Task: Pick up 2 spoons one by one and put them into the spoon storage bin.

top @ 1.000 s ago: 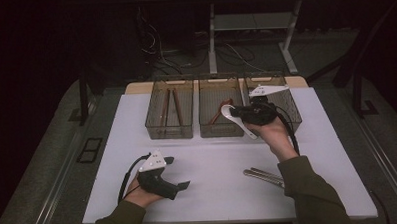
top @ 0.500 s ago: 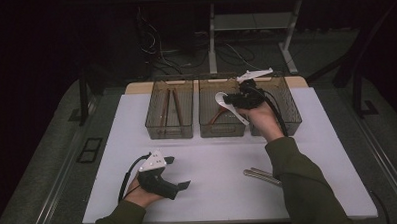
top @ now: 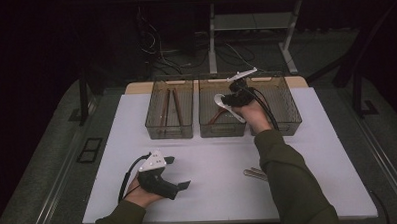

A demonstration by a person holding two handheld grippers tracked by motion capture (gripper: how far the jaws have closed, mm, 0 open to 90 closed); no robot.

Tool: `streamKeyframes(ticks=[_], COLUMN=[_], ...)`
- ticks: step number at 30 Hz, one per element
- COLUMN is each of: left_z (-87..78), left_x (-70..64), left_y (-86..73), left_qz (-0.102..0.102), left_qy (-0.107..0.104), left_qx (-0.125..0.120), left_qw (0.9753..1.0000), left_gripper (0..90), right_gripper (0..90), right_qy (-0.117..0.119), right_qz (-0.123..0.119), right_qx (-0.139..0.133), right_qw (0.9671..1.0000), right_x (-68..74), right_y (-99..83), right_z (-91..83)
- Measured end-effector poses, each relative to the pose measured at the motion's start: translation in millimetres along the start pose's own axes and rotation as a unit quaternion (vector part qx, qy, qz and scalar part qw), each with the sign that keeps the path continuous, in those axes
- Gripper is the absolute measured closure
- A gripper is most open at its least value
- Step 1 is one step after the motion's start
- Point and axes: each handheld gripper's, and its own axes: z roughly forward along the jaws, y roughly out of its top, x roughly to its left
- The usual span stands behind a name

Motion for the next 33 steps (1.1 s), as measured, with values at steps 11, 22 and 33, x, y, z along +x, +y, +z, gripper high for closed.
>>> streamKeyframes(ticks=[11,22,33], left_z=[0.4,0.8,1.4], left_x=[-0.7,-0.7,-0.8], left_y=[-0.2,-0.1,-0.3], left_qz=[-0.003,0.0,-0.001], left_qy=[-0.001,-0.001,0.0], left_qx=[-0.001,0.002,0.003], left_qw=[1.0,1.0,1.0], left_gripper=[0.0,0.0,0.0], right_gripper=[67.0,41.3,37.6], right_qy=[0.009,0.032,0.073], right_qz=[-0.008,0.022,0.029], right_qx=[0.034,0.016,-0.024], right_qw=[0.9993,0.9991,0.9966], right_x=[5.4,0.6,-0.6], right_y=[-5.5,-7.0,-15.5], right_z=[13.1,-4.0,-38.9])
